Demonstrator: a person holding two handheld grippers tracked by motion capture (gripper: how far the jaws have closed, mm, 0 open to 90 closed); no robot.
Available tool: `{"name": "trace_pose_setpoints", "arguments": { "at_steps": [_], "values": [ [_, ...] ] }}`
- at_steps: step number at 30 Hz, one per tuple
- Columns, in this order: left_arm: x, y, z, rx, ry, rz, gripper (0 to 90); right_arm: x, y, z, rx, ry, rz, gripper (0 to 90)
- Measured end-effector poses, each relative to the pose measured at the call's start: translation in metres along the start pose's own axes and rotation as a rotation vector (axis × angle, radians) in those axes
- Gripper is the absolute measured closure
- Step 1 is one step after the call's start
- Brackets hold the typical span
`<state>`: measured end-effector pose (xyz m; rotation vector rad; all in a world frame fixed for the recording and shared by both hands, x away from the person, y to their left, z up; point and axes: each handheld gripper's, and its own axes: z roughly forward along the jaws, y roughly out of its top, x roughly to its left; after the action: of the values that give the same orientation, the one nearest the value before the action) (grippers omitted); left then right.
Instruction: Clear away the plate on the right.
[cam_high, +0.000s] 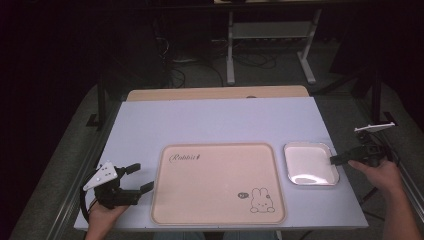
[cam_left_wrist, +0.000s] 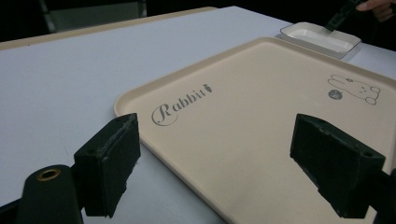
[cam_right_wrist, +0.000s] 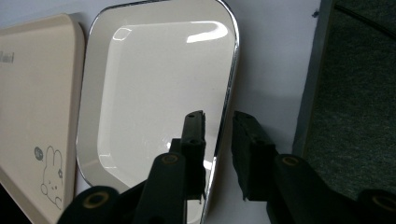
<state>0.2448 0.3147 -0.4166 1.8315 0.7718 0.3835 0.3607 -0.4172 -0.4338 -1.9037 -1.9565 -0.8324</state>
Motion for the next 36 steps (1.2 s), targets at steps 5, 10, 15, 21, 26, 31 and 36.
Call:
{"name": "trace_pose_setpoints", "arguments": {
  "at_steps": [5, 10, 15, 21, 26, 31, 36],
  "values": [
    [0.000, 0.000, 0.000, 0.001, 0.000, 0.003, 15.8, 0.001, 0.001, 0.002, 0.006, -0.011, 0.022, 81.0],
    [0.000, 0.000, 0.000, 0.001, 0.000, 0.003, 15.8, 0.002, 0.001, 0.005, 0.008, -0.029, 0.037, 83.4],
    [0.000, 0.000, 0.001, 0.005, -0.001, 0.002, 15.8, 0.003, 0.001, 0.006, 0.009, -0.035, 0.045, 83.5],
    [0.000, 0.000, 0.001, 0.003, -0.002, -0.003, 15.8, 0.001, -0.001, 0.008, -0.005, -0.027, 0.078, 83.9],
    [0.000, 0.000, 0.000, 0.000, -0.005, 0.001, 15.8, 0.002, -0.003, 0.009, -0.016, -0.034, 0.100, 86.6],
    [0.001, 0.000, 0.001, -0.002, -0.007, -0.002, 15.8, 0.002, -0.005, 0.009, -0.033, -0.037, 0.092, 87.8],
    [0.000, 0.000, 0.000, -0.005, -0.007, 0.000, 15.8, 0.000, -0.010, 0.008, -0.068, -0.001, 0.116, 88.3]
  ]
}}
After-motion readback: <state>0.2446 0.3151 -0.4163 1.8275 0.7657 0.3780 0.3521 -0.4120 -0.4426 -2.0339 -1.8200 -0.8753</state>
